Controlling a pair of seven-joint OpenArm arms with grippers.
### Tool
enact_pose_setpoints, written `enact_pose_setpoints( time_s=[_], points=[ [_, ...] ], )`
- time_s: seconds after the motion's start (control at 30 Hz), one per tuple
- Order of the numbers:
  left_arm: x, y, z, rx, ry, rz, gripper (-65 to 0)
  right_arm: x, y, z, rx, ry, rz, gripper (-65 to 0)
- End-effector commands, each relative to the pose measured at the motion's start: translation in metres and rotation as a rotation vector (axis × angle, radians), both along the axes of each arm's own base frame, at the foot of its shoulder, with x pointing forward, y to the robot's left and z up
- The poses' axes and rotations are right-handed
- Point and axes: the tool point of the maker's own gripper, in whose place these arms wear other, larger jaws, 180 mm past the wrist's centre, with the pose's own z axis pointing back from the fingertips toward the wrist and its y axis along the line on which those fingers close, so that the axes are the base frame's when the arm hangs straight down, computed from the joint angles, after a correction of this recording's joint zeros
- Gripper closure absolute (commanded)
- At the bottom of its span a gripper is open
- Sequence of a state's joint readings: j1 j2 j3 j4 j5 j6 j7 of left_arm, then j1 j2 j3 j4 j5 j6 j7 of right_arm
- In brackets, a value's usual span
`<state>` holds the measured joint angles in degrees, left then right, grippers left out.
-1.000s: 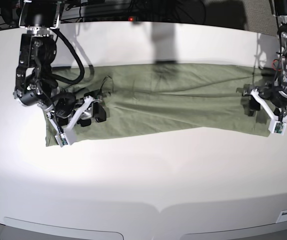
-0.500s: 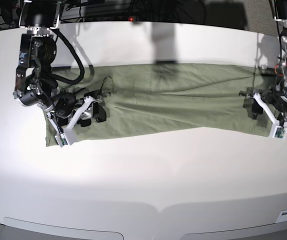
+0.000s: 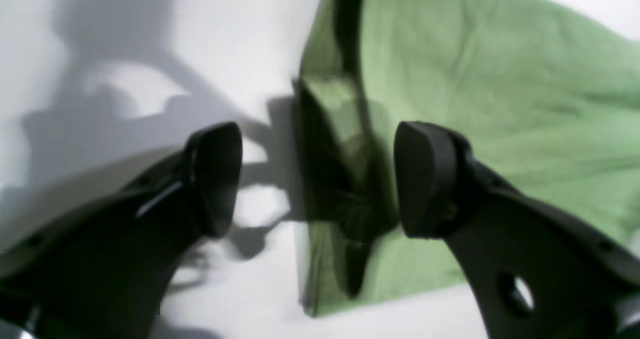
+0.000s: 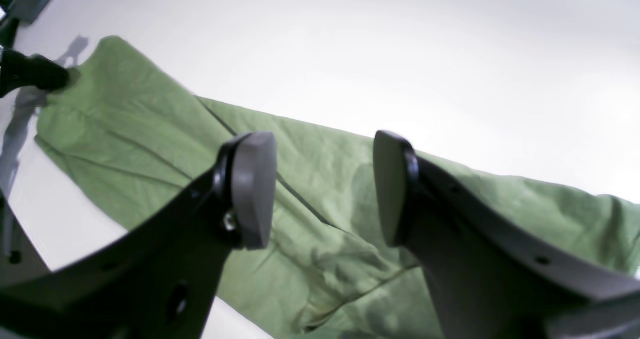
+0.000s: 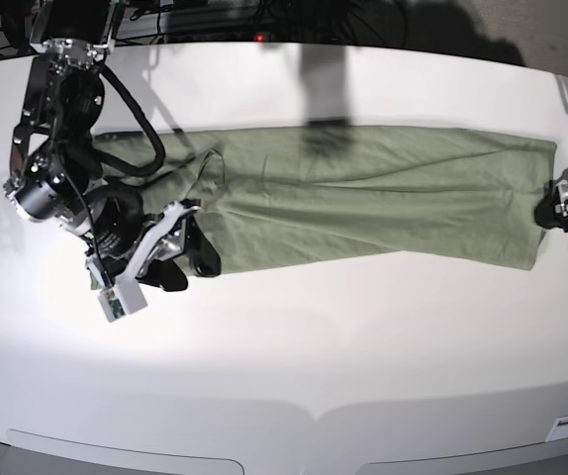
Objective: Fold the T-shirt properly
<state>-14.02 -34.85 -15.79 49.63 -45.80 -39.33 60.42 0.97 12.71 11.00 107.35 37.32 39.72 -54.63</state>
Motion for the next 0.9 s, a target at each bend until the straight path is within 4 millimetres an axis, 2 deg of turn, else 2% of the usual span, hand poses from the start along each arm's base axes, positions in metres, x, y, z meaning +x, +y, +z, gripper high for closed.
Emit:
enact_pose_setpoints(
  time_s=[0.0, 0.07, 0.17, 0.37, 0.43, 0.53, 0.67, 0.73, 0.87],
  points=[
    [0.012, 0.009, 0.019, -0.044, -0.044, 0.026, -45.5, 0.006, 0.001, 0.017, 0.011, -0.058, 0.007, -31.5],
    [0.009, 0.009, 0.021, -0.136, -0.024, 0.063, -45.5, 0.006, 0.001, 0.016, 0.009, -0.056, 0.008, -31.5],
    [0.004, 0.014, 0.026, -0.174, -0.009, 0.078, -45.5, 0.005, 0.000, 0.015, 0.005, -0.050, 0.008, -31.4],
    [-0.005, 0.032, 0.005, -0.033, 0.006, 0.093, -45.4, 0.005, 0.001, 0.016, 0.008, -0.051, 0.009, -31.5],
    [-0.009, 0.031, -0.002, -0.011, 0.023, 0.084, -45.4, 0.005, 0.000, 0.015, 0.003, -0.046, 0.009, -31.4],
    [-0.013, 0.015, -0.010, -0.049, 0.053, 0.066, -45.4, 0.004, 0.000, 0.013, -0.002, -0.039, 0.010, -31.4],
    [-0.019, -0.032, -0.007, -0.260, 0.099, 0.022, -45.4, 0.004, 0.000, 0.013, -0.004, -0.036, 0.011, -31.5],
    [-0.020, -0.048, -0.003, -0.335, 0.106, 0.001, -45.4, 0.004, 0.000, 0.012, -0.005, -0.036, 0.011, -31.5],
    [-0.022, -0.054, -0.003, -0.354, 0.116, -0.010, -45.4, 0.003, 0.000, 0.012, -0.008, -0.031, 0.012, -31.4]
  ],
)
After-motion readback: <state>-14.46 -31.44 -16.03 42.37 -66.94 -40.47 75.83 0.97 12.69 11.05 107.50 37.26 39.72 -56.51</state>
